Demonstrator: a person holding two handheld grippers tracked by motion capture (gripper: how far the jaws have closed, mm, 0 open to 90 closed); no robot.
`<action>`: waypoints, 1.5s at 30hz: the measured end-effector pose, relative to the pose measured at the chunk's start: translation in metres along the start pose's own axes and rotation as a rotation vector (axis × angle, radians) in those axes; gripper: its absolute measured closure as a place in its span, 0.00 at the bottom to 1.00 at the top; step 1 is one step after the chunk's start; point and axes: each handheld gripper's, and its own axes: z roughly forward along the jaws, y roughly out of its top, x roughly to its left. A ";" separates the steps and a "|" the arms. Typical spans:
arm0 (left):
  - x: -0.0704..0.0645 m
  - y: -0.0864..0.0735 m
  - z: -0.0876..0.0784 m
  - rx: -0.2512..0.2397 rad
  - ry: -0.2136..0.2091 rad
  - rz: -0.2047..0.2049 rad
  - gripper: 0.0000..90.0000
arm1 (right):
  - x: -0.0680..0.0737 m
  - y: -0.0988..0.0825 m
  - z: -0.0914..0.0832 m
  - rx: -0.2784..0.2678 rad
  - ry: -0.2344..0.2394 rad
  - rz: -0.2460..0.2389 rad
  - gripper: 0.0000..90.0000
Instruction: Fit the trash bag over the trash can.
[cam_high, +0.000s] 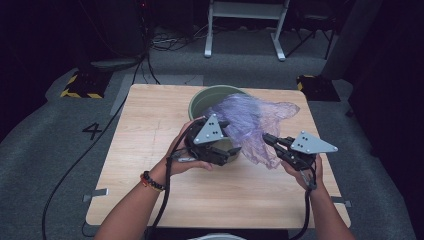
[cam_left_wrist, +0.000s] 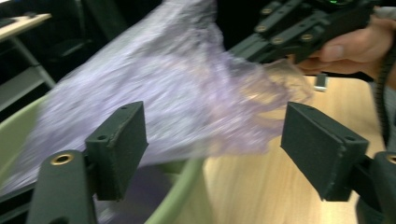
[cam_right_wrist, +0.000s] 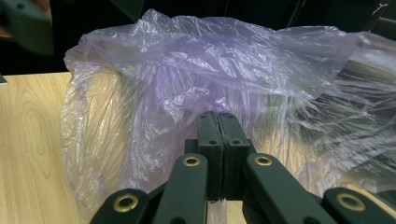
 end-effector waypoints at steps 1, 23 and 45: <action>-0.001 0.002 0.003 0.007 0.003 0.001 0.31 | 0.000 0.000 0.000 0.000 0.001 -0.001 0.99; 0.008 -0.008 0.001 0.023 0.078 0.023 1.00 | -0.001 -0.004 -0.005 -0.004 -0.011 0.008 0.99; 0.030 -0.055 -0.051 -0.002 0.184 -0.076 1.00 | -0.013 -0.008 -0.003 0.063 -0.099 -0.001 0.98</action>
